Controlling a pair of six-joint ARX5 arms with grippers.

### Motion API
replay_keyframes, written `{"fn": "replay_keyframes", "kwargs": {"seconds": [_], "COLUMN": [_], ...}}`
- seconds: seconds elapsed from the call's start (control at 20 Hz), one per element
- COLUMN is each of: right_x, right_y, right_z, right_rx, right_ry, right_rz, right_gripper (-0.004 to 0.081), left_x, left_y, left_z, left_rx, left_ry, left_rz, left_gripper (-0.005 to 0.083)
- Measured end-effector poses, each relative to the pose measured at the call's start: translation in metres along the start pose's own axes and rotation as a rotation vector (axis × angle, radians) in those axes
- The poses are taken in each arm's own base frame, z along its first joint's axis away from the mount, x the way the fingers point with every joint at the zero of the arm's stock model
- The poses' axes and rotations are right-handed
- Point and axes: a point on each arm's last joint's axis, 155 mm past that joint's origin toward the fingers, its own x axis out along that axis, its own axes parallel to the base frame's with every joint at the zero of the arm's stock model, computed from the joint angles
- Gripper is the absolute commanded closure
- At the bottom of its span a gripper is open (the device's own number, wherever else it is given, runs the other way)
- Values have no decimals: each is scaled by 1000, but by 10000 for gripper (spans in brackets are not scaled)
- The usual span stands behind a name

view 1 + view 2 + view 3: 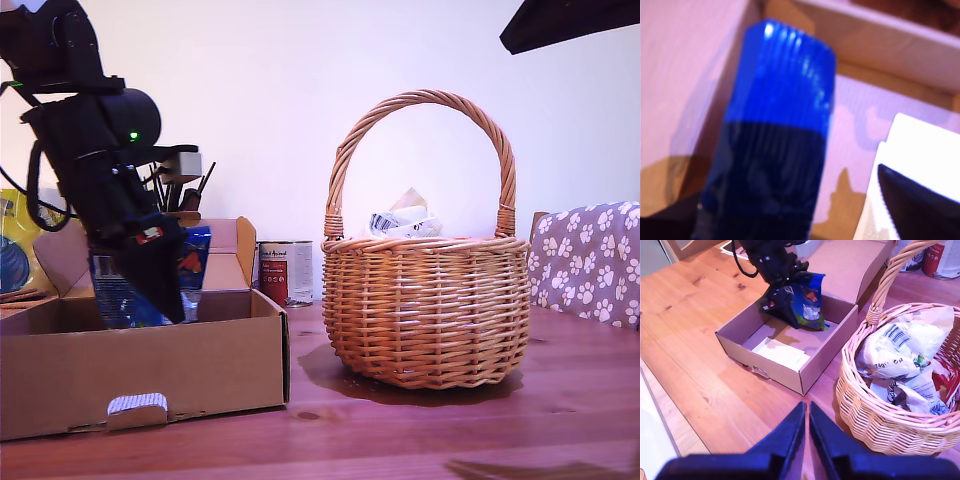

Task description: Move the bags of Easter eggs from the cardboard box on the left into the woven basket on the right side.

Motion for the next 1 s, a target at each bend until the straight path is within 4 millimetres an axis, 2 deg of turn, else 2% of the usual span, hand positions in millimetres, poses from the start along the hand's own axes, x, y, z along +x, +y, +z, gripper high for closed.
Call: {"fn": "replay_keyframes", "kwargs": {"seconds": [0.3, 0.5, 0.7, 0.85, 1.0], "right_x": [0, 0, 0, -1, -1], "right_y": [0, 0, -7, -16, -20], "right_z": [0, 0, 0, 6, 8], "right_rx": [0, 0, -1, -9, -8], "right_ry": [0, 0, 3, -20, -30], "right_rz": [0, 0, -37, -87, -100], "right_gripper": [770, 771, 782, 782, 782], "left_x": [11, 11, 6, -15, -56], "left_y": [7, 9, -6, -7, -9], "left_z": [0, 2, 8, 19, 37], "left_rx": [-5, -15, -70, -58, -51], "left_ry": [-7, -15, -47, -92, -169], "left_rz": [6, 9, -58, -35, 11], "left_gripper": [662, 721, 756, 768, 770]}}
